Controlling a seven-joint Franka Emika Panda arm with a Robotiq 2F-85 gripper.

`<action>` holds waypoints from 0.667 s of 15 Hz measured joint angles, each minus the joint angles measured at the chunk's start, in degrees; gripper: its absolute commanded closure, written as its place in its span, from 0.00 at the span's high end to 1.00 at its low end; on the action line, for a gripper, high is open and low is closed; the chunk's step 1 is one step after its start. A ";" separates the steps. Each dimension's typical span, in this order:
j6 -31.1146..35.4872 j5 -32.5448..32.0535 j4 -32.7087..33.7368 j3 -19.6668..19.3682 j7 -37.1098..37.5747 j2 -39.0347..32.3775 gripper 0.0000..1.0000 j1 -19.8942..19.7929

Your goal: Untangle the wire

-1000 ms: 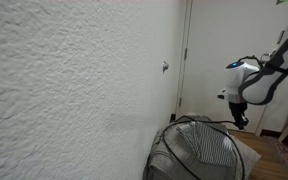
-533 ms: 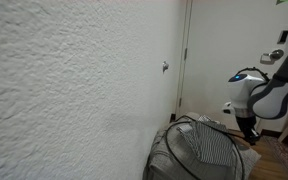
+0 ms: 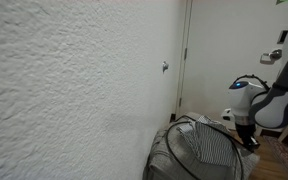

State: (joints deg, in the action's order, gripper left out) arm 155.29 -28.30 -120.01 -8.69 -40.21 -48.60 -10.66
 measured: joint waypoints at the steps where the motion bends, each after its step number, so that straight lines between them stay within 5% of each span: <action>1: 0.40 -0.02 -0.06 -0.01 0.00 -0.12 0.08 0.04; 4: 1.66 -0.37 -0.58 -0.31 0.00 -0.15 0.11 0.64; 5: 2.04 -0.71 -0.74 -0.49 0.03 -0.14 0.55 0.93; 10: 3.26 -2.01 -1.13 -1.76 0.12 -0.10 0.85 3.06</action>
State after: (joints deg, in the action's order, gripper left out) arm 158.55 -30.30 -121.14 -10.46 -40.09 -48.71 -7.59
